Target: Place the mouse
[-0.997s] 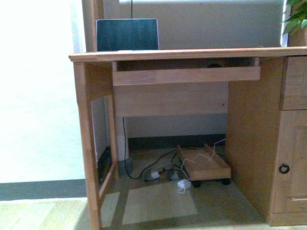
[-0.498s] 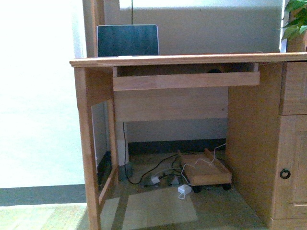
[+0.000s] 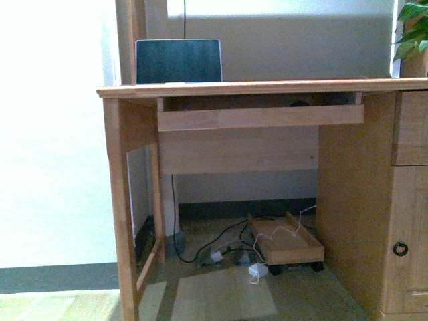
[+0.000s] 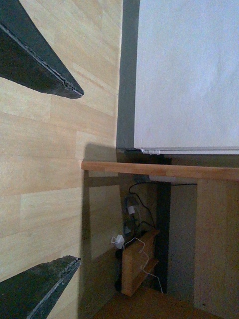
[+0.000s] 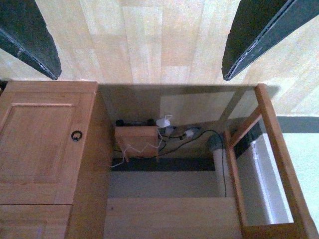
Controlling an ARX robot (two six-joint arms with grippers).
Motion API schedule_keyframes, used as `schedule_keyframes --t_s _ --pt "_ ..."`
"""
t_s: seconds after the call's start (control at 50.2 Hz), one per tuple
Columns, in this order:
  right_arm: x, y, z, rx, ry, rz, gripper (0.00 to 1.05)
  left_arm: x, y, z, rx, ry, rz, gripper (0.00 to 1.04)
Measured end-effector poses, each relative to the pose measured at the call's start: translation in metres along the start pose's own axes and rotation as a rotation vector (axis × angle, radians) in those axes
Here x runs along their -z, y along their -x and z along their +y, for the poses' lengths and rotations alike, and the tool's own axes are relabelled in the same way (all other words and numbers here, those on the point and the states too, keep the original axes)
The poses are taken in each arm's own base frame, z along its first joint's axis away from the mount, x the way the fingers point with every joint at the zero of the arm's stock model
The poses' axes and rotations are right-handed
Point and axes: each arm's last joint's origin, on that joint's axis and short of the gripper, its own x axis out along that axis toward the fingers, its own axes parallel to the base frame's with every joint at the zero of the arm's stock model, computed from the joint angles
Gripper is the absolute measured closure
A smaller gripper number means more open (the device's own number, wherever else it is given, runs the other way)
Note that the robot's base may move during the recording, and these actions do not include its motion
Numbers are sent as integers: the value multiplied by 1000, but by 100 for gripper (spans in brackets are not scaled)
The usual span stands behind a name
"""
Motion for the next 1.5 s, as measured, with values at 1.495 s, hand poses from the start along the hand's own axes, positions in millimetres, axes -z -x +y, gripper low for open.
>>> schedule_keyframes --t_s 1.495 --pt "0 0 0 -1 0 0 7 0 0 0 0 0 1 8"
